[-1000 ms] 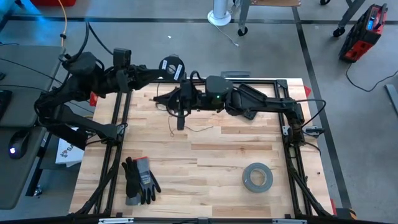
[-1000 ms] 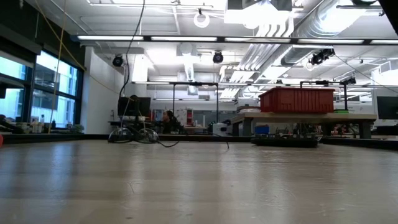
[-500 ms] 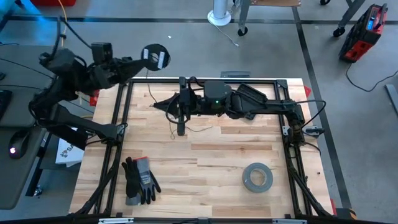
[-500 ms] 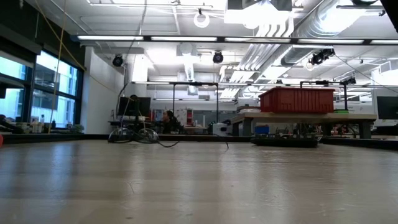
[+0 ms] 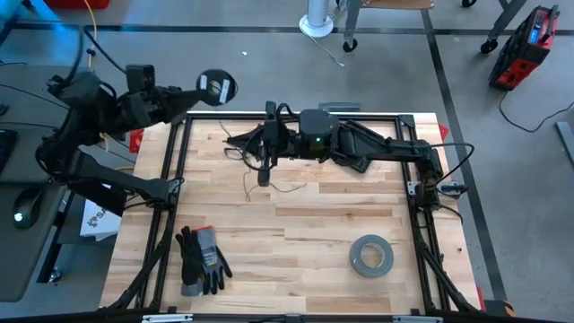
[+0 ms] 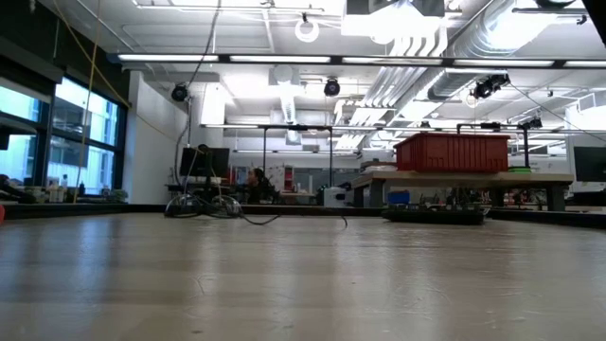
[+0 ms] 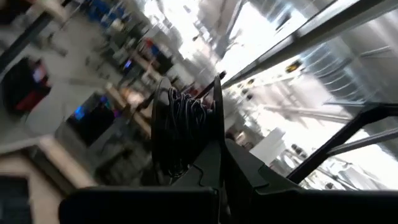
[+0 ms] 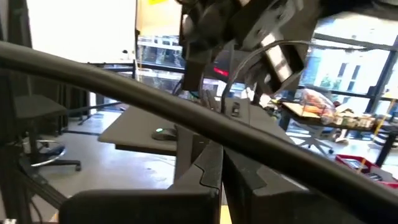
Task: Coil cords
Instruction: Coil the black wire on the black spool
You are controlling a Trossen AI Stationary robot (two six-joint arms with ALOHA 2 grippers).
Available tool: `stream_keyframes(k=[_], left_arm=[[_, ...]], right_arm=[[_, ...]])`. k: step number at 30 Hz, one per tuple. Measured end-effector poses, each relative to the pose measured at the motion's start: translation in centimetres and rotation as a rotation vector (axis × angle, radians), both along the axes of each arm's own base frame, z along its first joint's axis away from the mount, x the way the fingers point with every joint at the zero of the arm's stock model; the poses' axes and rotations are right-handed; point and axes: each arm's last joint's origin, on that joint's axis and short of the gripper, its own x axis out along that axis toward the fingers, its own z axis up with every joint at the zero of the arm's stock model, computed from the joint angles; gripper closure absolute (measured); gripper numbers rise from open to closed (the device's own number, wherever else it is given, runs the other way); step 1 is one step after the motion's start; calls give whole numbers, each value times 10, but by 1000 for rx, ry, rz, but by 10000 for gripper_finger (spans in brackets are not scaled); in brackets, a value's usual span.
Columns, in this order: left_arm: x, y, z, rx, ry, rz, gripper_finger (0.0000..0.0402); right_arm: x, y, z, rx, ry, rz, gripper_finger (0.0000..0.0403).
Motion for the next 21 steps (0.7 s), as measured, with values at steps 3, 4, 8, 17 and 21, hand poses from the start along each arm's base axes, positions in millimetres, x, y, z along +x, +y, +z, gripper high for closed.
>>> stream_keyframes(k=[3,4,8,17,21], left_arm=[[3,0,-3,-28,29,-11,400],[4,0,-4,-30,36,-19,400],[7,-1,-7,-17,62,-37,400],[7,1,-2,43,30,38,400],[14,2,-2,85,39,59,400]], right_arm=[[-3,-6,5,-10,-3,-30,403],[-4,-8,6,-11,1,-35,403],[-6,-15,9,-19,27,-52,403],[-8,-14,15,-22,16,-36,403],[-8,-13,16,11,6,1,403]])
